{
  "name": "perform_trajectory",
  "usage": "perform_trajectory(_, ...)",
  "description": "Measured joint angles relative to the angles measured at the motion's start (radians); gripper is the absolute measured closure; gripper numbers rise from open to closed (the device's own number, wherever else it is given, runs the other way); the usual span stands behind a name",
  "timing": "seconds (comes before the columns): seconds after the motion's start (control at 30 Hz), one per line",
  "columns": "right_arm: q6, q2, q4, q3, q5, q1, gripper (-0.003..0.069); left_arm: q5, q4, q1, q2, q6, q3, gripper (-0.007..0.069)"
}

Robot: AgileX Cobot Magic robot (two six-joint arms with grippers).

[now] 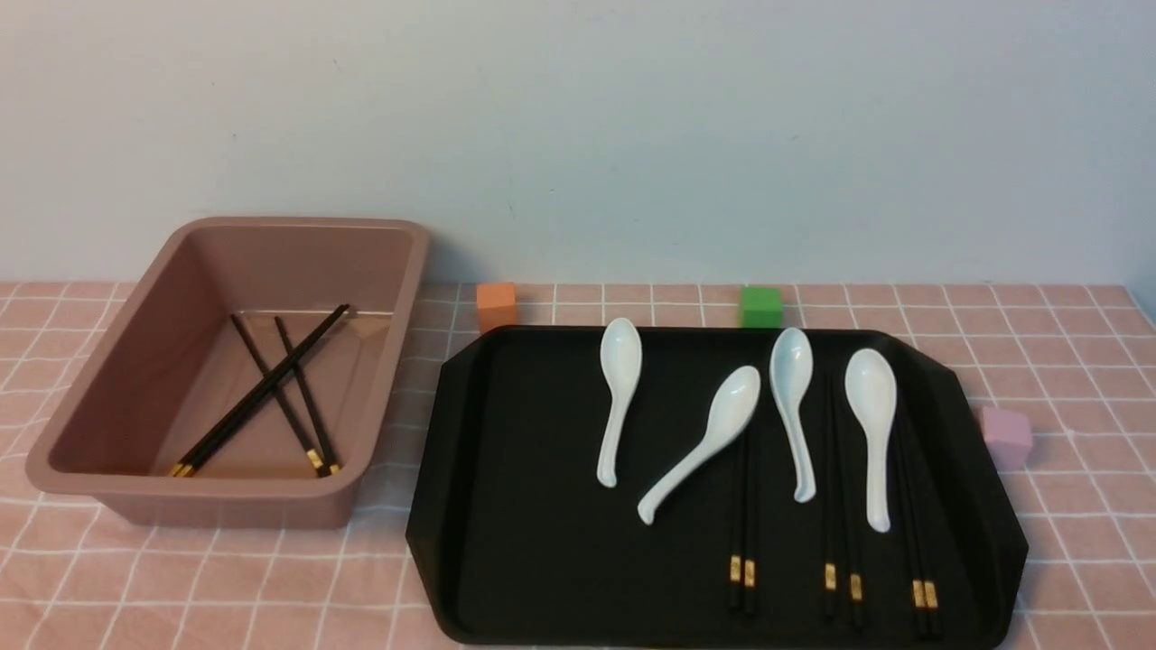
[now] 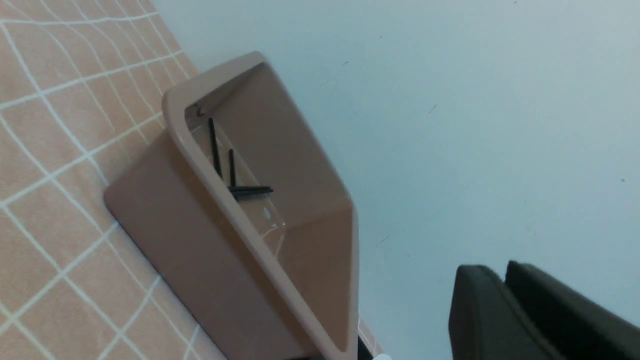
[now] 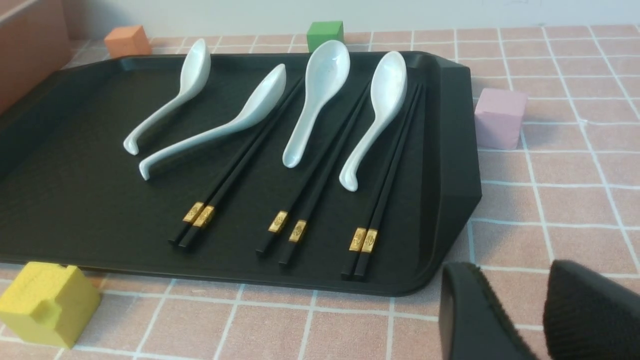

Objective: On pink tablecloth take chopsticks from black tray and put them in box.
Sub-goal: 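Reach over to the black tray and grasp a pair of chopsticks with the left gripper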

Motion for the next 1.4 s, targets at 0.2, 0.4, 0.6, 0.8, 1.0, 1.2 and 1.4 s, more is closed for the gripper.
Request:
perform_trajectory(0.2,0.000,0.000,0.000,0.000,0.000,0.000,0.0419,0.318,0.066,0.000,0.067,0.113,-0.245,0.0549)
perform_trajectory(0.4,0.000,0.000,0.000,0.000,0.000,0.000,0.0419,0.740,0.136,-0.001,0.487,0.345,-0.565,0.0631)
perform_trajectory(0.6,0.000,0.000,0.000,0.000,0.001,0.000,0.0419,0.808,0.173,-0.156,0.803,0.488,-0.757,0.0638)
perform_trajectory(0.8,0.000,0.000,0.000,0.000,0.001,0.000,0.0419,0.784,0.222,-0.407,1.188,0.495,-0.930,0.0638)
perform_trajectory(1.0,0.000,0.000,0.000,0.000,0.001,0.000,0.0419,0.782,0.234,-0.670,1.525,0.417,-1.148,0.0638)
perform_trajectory(1.2,0.000,0.000,-0.001,0.000,0.001,0.000,0.0419,0.909,0.291,-0.907,1.879,0.333,-1.517,0.0638)
perform_trajectory(1.4,0.000,0.000,-0.001,0.000,0.001,0.000,0.0419,1.033,0.391,-0.977,2.065,0.241,-1.765,0.0638)
